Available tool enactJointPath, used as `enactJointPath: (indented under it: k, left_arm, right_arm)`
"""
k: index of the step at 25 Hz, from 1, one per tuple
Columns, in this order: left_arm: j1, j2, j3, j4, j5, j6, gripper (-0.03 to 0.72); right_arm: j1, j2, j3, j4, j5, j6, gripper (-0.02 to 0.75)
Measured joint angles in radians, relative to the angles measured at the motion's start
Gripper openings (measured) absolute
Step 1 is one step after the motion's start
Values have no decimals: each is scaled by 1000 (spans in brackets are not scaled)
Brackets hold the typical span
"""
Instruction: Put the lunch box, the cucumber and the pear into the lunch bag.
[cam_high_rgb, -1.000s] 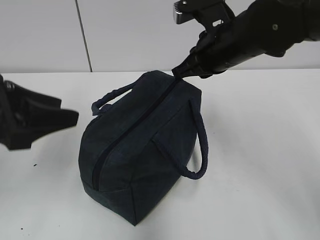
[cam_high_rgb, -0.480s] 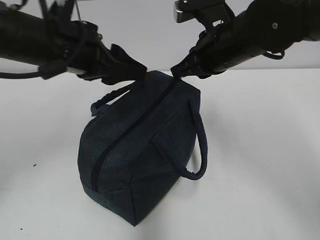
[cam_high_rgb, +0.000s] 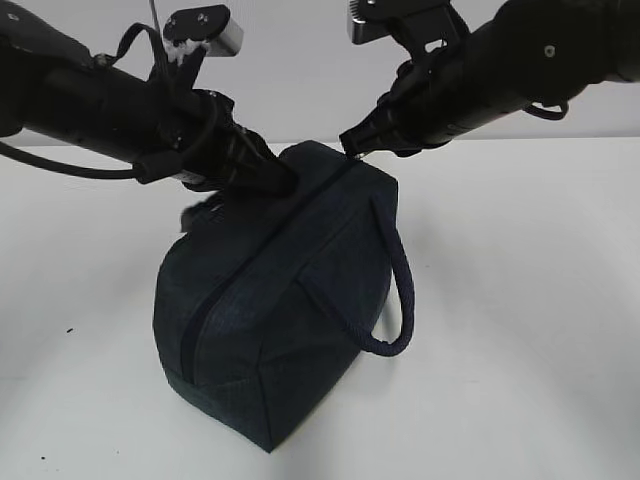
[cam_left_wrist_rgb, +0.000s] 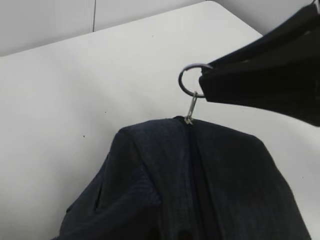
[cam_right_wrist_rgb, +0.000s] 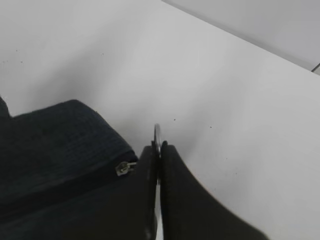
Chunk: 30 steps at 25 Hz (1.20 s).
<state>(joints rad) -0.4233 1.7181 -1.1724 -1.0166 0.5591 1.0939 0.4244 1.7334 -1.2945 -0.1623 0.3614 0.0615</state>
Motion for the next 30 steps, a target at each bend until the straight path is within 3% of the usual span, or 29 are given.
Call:
enactJointPath:
  k: [7,11,17,20,22,25,27,30]
  left_arm:
    - [-3,-33,0,20,5,-6,-15]
    - [-4,-82,2,31,-20,-6,-15]
    - [-2,-92,7,39,-50,-6,-15]
    - [1,-101,7,45,-60,-6,35]
    - [5,-120,6,32,-83,-6,164]
    - [9,-133,0,29,-96,-6,384]
    - [9,-139,0,38,-87,-21,450]
    - [10,-163,0,120,-41,-98,468]
  right_arm:
    - [-90,64,-2,79,-15,0,6]
    - [-159,128,-8,202,-7,-20,6]
    - [-177,162,-17,479,46,-233,6]
    - [-188,162,-42,557,102,-326,22]
    - [-199,162,-79,581,155,-393,99]
    - [-203,162,-152,620,213,-453,327]
    - [-203,162,-203,628,265,-461,492]
    - [-203,151,-264,628,366,-467,587]
